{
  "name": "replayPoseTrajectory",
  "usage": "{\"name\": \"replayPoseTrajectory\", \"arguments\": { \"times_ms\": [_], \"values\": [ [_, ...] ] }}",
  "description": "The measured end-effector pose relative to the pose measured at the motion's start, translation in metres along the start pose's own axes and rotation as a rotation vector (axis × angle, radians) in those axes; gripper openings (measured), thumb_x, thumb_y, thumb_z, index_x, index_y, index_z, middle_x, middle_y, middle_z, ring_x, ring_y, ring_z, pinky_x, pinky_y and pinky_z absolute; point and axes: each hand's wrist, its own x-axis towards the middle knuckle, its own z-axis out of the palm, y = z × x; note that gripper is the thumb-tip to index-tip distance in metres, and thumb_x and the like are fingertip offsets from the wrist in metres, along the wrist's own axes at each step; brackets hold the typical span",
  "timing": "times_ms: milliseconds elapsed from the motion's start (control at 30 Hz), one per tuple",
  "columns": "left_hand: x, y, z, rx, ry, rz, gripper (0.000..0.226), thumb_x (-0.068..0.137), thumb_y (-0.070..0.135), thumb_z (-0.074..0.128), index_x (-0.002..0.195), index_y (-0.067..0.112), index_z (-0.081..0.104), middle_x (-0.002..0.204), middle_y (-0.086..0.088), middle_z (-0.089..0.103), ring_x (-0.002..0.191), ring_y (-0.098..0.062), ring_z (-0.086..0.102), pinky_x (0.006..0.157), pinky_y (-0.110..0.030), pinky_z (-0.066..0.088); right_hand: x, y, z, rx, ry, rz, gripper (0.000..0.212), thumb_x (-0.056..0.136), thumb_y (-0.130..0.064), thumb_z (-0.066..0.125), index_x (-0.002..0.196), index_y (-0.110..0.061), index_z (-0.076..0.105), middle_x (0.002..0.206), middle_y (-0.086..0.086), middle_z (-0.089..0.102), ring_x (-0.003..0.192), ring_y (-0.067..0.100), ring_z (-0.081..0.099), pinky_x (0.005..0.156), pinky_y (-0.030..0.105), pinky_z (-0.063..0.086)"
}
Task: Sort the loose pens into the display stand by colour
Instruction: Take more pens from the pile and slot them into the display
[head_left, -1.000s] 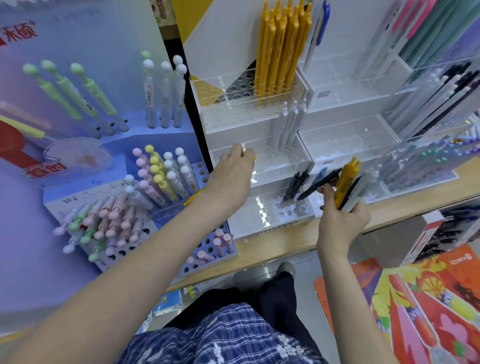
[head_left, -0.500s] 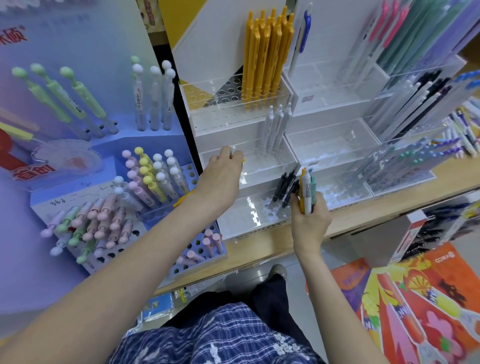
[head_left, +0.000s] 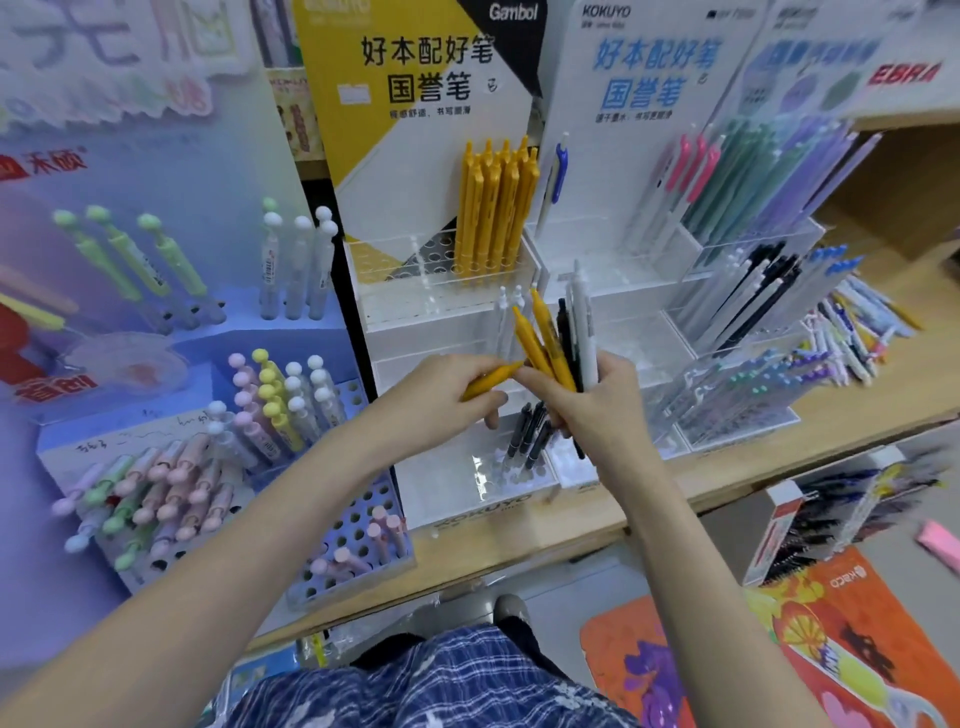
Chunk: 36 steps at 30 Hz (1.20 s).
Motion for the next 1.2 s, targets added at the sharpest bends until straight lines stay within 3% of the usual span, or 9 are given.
{"name": "replayPoseTrajectory", "arguments": {
  "times_ms": [133,267,467,633,833,933,1000,1100,1200],
  "values": [
    [0.004,0.01,-0.008,0.028,0.004,-0.007,0.013,0.094,0.02,0.05,0.103,0.024,0.059,0.074,0.019,0.059,0.062,0.0,0.052,0.058,-0.015,0.038,0.015,-0.011,-0.011,-0.005,-0.079,0.016,0.016,0.078,-0.006,0.073,0.067,-0.011,0.062,0.046,-0.005,0.051,0.039,0.007,0.042,0.041,0.019,0.035],
    [0.005,0.004,-0.029,-0.236,0.149,-0.037,0.018,0.093,0.015,0.053,0.107,0.019,0.063,0.088,0.008,0.068,0.078,0.0,0.063,0.074,-0.014,0.048,0.034,-0.019,-0.04,0.054,-0.03,0.071,0.015,0.08,-0.01,0.071,0.079,0.003,0.065,0.051,0.009,0.042,0.041,0.014,0.037,0.041,0.024,0.033],
    [0.017,0.003,-0.049,-0.665,0.491,-0.152,0.01,0.081,0.007,0.067,0.085,0.017,0.067,0.077,0.0,0.065,0.066,-0.003,0.058,0.062,-0.01,0.047,0.055,-0.029,-0.065,-0.137,-0.232,0.099,0.008,0.079,-0.01,0.072,0.082,-0.003,0.068,0.045,0.003,0.045,0.04,0.013,0.038,0.04,0.021,0.033],
    [0.03,0.017,-0.048,-0.599,0.416,-0.084,0.022,0.079,0.005,0.07,0.092,0.021,0.061,0.074,0.011,0.07,0.074,0.002,0.064,0.067,-0.008,0.046,0.067,-0.041,-0.044,-0.122,-0.289,0.028,0.015,0.078,-0.009,0.073,0.08,0.004,0.066,0.042,-0.001,0.045,0.037,0.01,0.039,0.039,0.02,0.034],
    [0.034,0.023,-0.051,-0.622,0.488,-0.043,0.026,0.078,0.002,0.07,0.09,0.023,0.061,0.091,0.004,0.066,0.079,-0.003,0.067,0.071,-0.013,0.051,0.081,-0.055,-0.014,-0.143,-0.298,-0.063,0.019,0.075,-0.007,0.076,0.065,-0.014,0.061,0.04,-0.007,0.052,0.037,0.007,0.046,0.04,0.018,0.039],
    [0.032,0.017,-0.055,-0.537,0.535,-0.017,0.027,0.08,0.004,0.069,0.091,0.027,0.06,0.093,0.008,0.063,0.083,-0.005,0.067,0.075,-0.015,0.051,0.084,-0.059,-0.009,-0.255,-0.302,-0.086,0.019,0.074,-0.009,0.077,0.068,-0.018,0.061,0.05,-0.005,0.056,0.042,0.008,0.051,0.041,0.018,0.041],
    [0.029,0.009,-0.059,-0.295,0.599,-0.038,0.022,0.084,0.007,0.064,0.096,0.025,0.062,0.098,0.007,0.065,0.092,-0.009,0.065,0.083,-0.02,0.05,0.087,-0.063,-0.008,-0.254,-0.235,-0.086,0.019,0.075,-0.008,0.076,0.069,-0.015,0.059,0.052,-0.002,0.055,0.04,0.006,0.051,0.041,0.018,0.041],
    [0.025,-0.01,-0.062,0.31,0.507,-0.132,0.026,0.091,0.014,0.054,0.116,0.013,0.062,0.122,-0.001,0.06,0.115,-0.017,0.053,0.093,-0.027,0.038,0.095,-0.07,-0.011,-0.015,0.046,-0.097,0.018,0.076,-0.007,0.074,0.07,-0.01,0.057,0.049,-0.001,0.052,0.038,0.005,0.047,0.041,0.021,0.041],
    [0.02,-0.02,-0.06,0.459,0.427,-0.157,0.032,0.092,0.012,0.049,0.123,0.015,0.059,0.133,0.002,0.052,0.124,-0.015,0.044,0.091,-0.025,0.035,0.103,-0.074,-0.011,0.158,0.296,-0.153,0.019,0.079,-0.008,0.072,0.07,-0.013,0.056,0.055,0.004,0.052,0.041,0.006,0.048,0.042,0.022,0.042]
  ]
}}
